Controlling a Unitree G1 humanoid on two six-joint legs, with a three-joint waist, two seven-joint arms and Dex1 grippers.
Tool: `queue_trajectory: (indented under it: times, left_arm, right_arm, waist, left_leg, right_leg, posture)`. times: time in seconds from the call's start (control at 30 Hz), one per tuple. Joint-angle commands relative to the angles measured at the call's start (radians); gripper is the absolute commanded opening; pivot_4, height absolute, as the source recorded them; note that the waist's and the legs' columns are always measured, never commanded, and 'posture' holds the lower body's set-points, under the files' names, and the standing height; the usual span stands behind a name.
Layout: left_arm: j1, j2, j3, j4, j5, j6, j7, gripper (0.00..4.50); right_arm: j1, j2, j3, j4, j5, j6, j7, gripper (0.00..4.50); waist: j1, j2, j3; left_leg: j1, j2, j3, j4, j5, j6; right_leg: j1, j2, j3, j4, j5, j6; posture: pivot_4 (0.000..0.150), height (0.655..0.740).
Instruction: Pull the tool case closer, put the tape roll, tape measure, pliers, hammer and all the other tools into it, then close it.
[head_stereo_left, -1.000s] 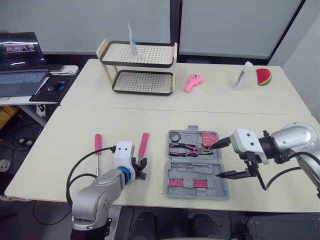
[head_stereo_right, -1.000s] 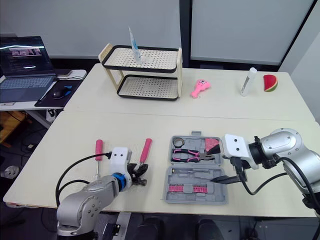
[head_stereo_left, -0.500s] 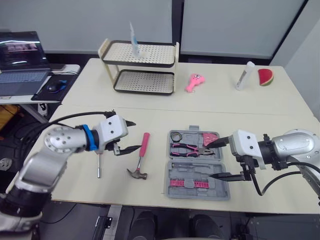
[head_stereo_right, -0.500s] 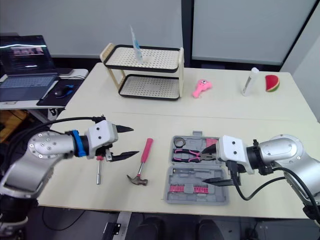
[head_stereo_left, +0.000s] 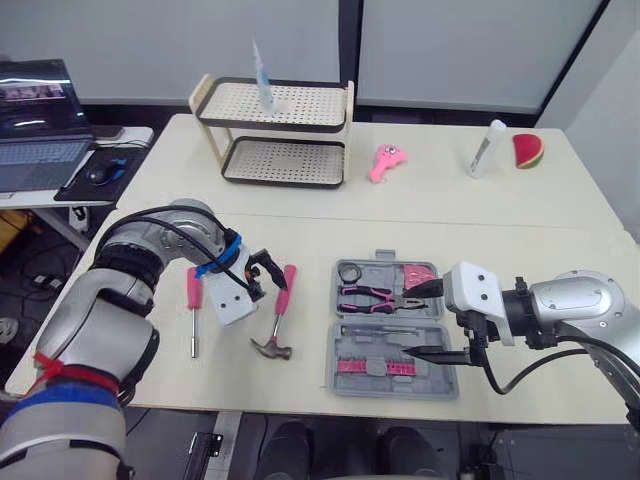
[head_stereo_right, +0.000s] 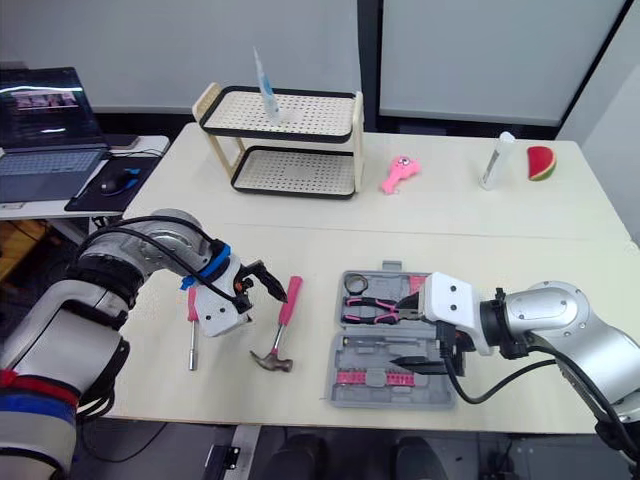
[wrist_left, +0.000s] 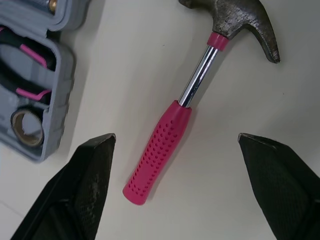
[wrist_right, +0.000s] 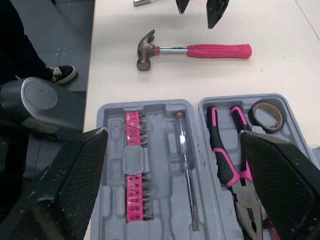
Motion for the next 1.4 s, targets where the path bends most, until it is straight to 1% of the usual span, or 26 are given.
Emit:
queue_trajectory:
  times: [0.03, 0.2, 0.3, 0.37, 0.43, 0.5, 0.53, 0.6, 0.7, 0.77, 0.8, 0.93, 1.03, 1.1, 1.17, 1.23, 1.4]
  left_arm:
    - [-0.054, -0.025, -0.049, 0.041, 0.185, -0.050, 0.181, 4.08]
    - [-0.068, -0.069, -0.141, 0.033, 0.411, -0.049, 0.447, 4.08]
    - [-0.061, -0.101, -0.225, 0.020, 0.557, -0.005, 0.627, 4.08]
    - [-0.060, -0.120, -0.286, 0.019, 0.647, 0.032, 0.755, 3.70]
    - [-0.072, -0.137, -0.345, 0.025, 0.721, 0.064, 0.875, 3.21]
    - [-0.083, -0.155, -0.399, 0.038, 0.776, 0.084, 0.971, 2.62]
    - [-0.089, -0.162, -0.423, 0.042, 0.800, 0.087, 1.014, 2.26]
    - [-0.099, -0.172, -0.465, 0.045, 0.836, 0.084, 1.092, 1.71]
    - [-0.118, -0.178, -0.489, 0.045, 0.840, 0.044, 1.166, 0.70]
    - [-0.141, -0.169, -0.499, 0.038, 0.842, 0.010, 1.198, 0.20]
    - [-0.155, -0.160, -0.502, 0.031, 0.841, -0.012, 1.214, 0.03]
    - [-0.198, -0.121, -0.487, 0.022, 0.810, -0.113, 1.219, 0.03]
    - [-0.229, -0.074, -0.516, -0.001, 0.755, -0.154, 1.212, 0.03]
    - [-0.266, -0.007, -0.606, -0.032, 0.675, -0.156, 1.200, 0.03]
    - [-0.290, 0.033, -0.678, -0.050, 0.604, -0.156, 1.181, 0.03]
    - [-0.304, 0.048, -0.722, -0.042, 0.535, -0.156, 1.156, 0.03]
    - [-0.327, 0.086, -0.810, -0.024, 0.375, -0.156, 1.046, 0.03]
  right_arm:
    - [-0.007, 0.004, -0.013, -0.040, 0.016, 0.002, -0.012, 4.50]
    - [0.006, -0.001, -0.020, -0.051, 0.019, 0.004, -0.019, 4.50]
    - [0.014, -0.008, -0.030, -0.060, 0.026, 0.009, -0.019, 4.50]
    - [0.019, -0.013, -0.035, -0.067, 0.030, 0.012, -0.020, 4.50]
    - [0.022, -0.017, -0.040, -0.073, 0.036, 0.016, -0.021, 4.50]
    - [0.027, -0.023, -0.047, -0.080, 0.043, 0.022, -0.022, 4.50]
    - [0.029, -0.025, -0.050, -0.083, 0.046, 0.024, -0.023, 4.50]
    - [0.033, -0.029, -0.055, -0.087, 0.051, 0.026, -0.026, 4.50]
    - [0.036, -0.032, -0.062, -0.090, 0.055, 0.031, -0.030, 4.50]
    - [0.038, -0.034, -0.066, -0.089, 0.057, 0.030, -0.028, 4.50]
    - [0.039, -0.036, -0.066, -0.088, 0.057, 0.028, -0.027, 4.50]
    - [0.030, -0.033, -0.056, -0.073, 0.052, 0.018, -0.021, 4.50]
    - [0.017, -0.023, -0.043, -0.061, 0.047, 0.014, -0.020, 4.50]
    - [0.005, -0.014, -0.029, -0.049, 0.043, 0.008, -0.019, 4.50]
    - [-0.002, -0.009, -0.020, -0.039, 0.039, 0.003, -0.016, 4.50]
    - [-0.008, -0.006, -0.012, -0.031, 0.034, 0.000, -0.015, 4.50]
    - [-0.025, 0.004, 0.013, -0.012, 0.021, 0.002, -0.022, 4.50]
  waist:
    - [-0.008, 0.000, 0.000]
    - [-0.013, 0.000, 0.000]
    - [-0.012, 0.000, 0.000]
    - [-0.012, 0.000, 0.000]
    - [-0.007, 0.002, -0.002]
    - [0.003, 0.005, -0.003]
    - [0.009, 0.006, -0.004]
    - [0.016, 0.008, -0.005]
    - [0.019, 0.008, -0.006]
    - [0.020, 0.007, -0.006]
    - [0.020, 0.006, -0.005]
    - [0.015, 0.000, -0.001]
    - [0.013, -0.002, 0.000]
    - [0.010, -0.002, 0.000]
    - [0.005, -0.003, 0.000]
    - [0.004, -0.003, 0.000]
    - [0.008, -0.006, 0.002]
  left_leg:
    - [0.000, 0.000, 0.000, 0.000, 0.000, 0.000]
    - [0.000, 0.000, 0.000, 0.000, 0.000, -0.001]
    - [0.000, 0.000, 0.000, 0.000, 0.002, -0.004]
    - [0.000, 0.000, 0.000, 0.000, 0.002, -0.004]
    - [0.001, -0.001, 0.000, 0.000, 0.002, -0.003]
    - [0.003, -0.001, 0.000, 0.000, 0.001, -0.001]
    - [0.003, -0.001, 0.000, 0.000, 0.001, 0.001]
    - [0.004, -0.002, 0.000, 0.001, 0.001, 0.002]
    - [0.003, -0.003, 0.001, 0.004, 0.001, 0.002]
    - [0.003, -0.003, 0.000, 0.005, 0.001, 0.002]
    - [0.001, -0.003, 0.000, 0.006, 0.001, 0.002]
    - [-0.002, -0.002, 0.000, 0.009, 0.002, 0.001]
    - [-0.011, -0.002, 0.001, 0.012, 0.004, -0.002]
    - [-0.014, -0.001, 0.000, 0.012, 0.004, -0.003]
    - [-0.015, -0.001, 0.001, 0.012, 0.004, -0.003]
    - [-0.015, -0.001, 0.000, 0.012, 0.004, -0.003]
    - [-0.015, -0.002, 0.000, 0.013, 0.004, -0.003]
  right_leg:
    - [0.000, 0.000, 0.000, 0.000, 0.000, 0.000]
    - [0.000, 0.000, 0.000, 0.000, 0.000, 0.000]
    - [-0.001, 0.000, 0.000, 0.001, 0.000, 0.000]
    - [-0.001, 0.000, 0.000, 0.001, 0.000, 0.000]
    - [0.002, -0.001, 0.001, 0.001, 0.000, 0.000]
    - [0.003, -0.001, 0.000, 0.001, 0.000, 0.001]
    - [0.004, -0.001, 0.000, 0.002, 0.000, 0.001]
    - [0.004, -0.001, 0.001, 0.003, 0.001, 0.002]
    - [0.004, -0.002, 0.001, 0.005, 0.001, 0.003]
    - [0.004, -0.002, 0.001, 0.006, 0.001, 0.003]
    - [0.003, -0.002, 0.001, 0.006, 0.001, 0.003]
    - [-0.001, -0.002, 0.001, 0.008, 0.001, 0.003]
    - [-0.013, -0.001, 0.002, 0.015, 0.001, 0.003]
    - [-0.016, -0.001, 0.001, 0.016, 0.001, 0.003]
    - [-0.017, -0.001, 0.002, 0.016, 0.001, 0.003]
    - [-0.017, -0.001, 0.001, 0.017, 0.001, 0.003]
    - [-0.017, -0.001, 0.001, 0.017, 0.001, 0.003]
  posture:
    - [0.150, 0.7290]
    - [0.150, 0.7290]
    - [0.150, 0.7290]
    - [0.150, 0.7290]
    - [0.150, 0.7290]
    - [0.150, 0.7290]
    - [0.150, 0.7290]
    - [0.150, 0.7290]
    - [0.150, 0.7290]
    - [0.150, 0.7290]
    - [0.150, 0.7290]
    - [0.150, 0.7290]
    - [0.150, 0.7290]
    - [0.150, 0.7290]
    - [0.150, 0.7290]
    - [0.150, 0.7290]
    - [0.150, 0.7290]
